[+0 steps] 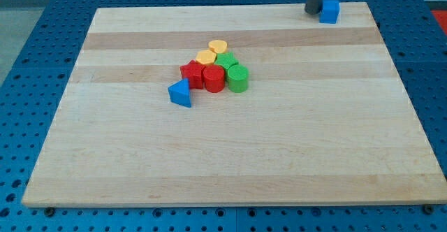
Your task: Move the yellow heart below the blue cube
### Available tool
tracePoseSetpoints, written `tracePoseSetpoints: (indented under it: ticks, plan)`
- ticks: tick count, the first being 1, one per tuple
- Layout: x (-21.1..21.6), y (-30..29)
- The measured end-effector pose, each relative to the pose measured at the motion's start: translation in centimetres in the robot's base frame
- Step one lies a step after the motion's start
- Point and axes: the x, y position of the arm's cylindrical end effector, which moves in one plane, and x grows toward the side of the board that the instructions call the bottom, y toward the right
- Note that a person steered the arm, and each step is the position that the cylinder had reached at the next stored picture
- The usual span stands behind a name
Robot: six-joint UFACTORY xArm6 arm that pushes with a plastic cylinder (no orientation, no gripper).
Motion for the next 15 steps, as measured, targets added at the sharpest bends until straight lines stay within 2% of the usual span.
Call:
tracePoseSetpoints:
  ticks: [2, 4, 6, 7, 8, 9, 11, 12, 15]
  plan:
    - [0.0, -1.3]
    - [0.9, -14.2]
    - [7.9, -22.4]
    - [9.4, -25.7]
    - [12.2, -26.2]
    - [13.4, -26.1]
    - [13.4, -20.6]
    - [13.1, -18.0]
    - [8.8, -17.3]
